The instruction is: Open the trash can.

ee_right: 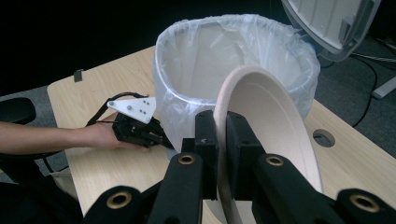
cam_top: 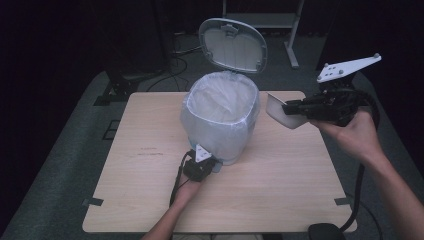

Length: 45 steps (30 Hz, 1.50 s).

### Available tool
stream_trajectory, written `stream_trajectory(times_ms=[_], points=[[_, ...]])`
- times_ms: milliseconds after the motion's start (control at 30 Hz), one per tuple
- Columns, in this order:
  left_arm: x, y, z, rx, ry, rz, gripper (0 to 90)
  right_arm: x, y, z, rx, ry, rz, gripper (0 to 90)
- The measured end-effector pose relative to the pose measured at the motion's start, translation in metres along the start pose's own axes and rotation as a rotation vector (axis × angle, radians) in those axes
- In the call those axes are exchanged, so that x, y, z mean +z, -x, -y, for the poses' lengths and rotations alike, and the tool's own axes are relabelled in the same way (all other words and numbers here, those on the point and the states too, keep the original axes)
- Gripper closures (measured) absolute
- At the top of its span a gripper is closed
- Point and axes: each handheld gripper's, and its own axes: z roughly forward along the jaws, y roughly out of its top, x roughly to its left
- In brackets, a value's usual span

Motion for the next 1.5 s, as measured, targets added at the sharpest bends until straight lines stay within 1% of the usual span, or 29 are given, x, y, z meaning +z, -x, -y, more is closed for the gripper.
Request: stream_trajectory(times_ms=[300, 433, 667, 800, 1167, 1500], points=[[0.000, -0.001, 0.000, -0.003, -0.001, 0.004, 89.3, 0.004, -0.003, -0.014, -0.015, -0.002, -0.007, 83.8], [0.000, -0.001, 0.000, -0.005, -0.002, 0.006, 89.3, 0.003, -0.004, -0.019, -0.022, 0.001, -0.008, 83.8], [0.000, -0.001, 0.000, -0.004, -0.002, 0.009, 89.3, 0.000, -0.004, -0.027, -0.018, 0.017, -0.014, 83.8], [0.000, -0.001, 0.000, -0.003, -0.002, 0.009, 89.3, 0.001, -0.004, -0.032, -0.027, 0.019, -0.017, 83.8], [0.000, -0.002, 0.000, -0.009, -0.005, 0.017, 89.3, 0.008, -0.007, -0.046, -0.042, 0.025, -0.036, 83.8], [0.000, -0.002, -0.001, -0.008, -0.006, 0.016, 89.3, 0.015, -0.011, -0.057, -0.055, 0.028, -0.056, 83.8]])
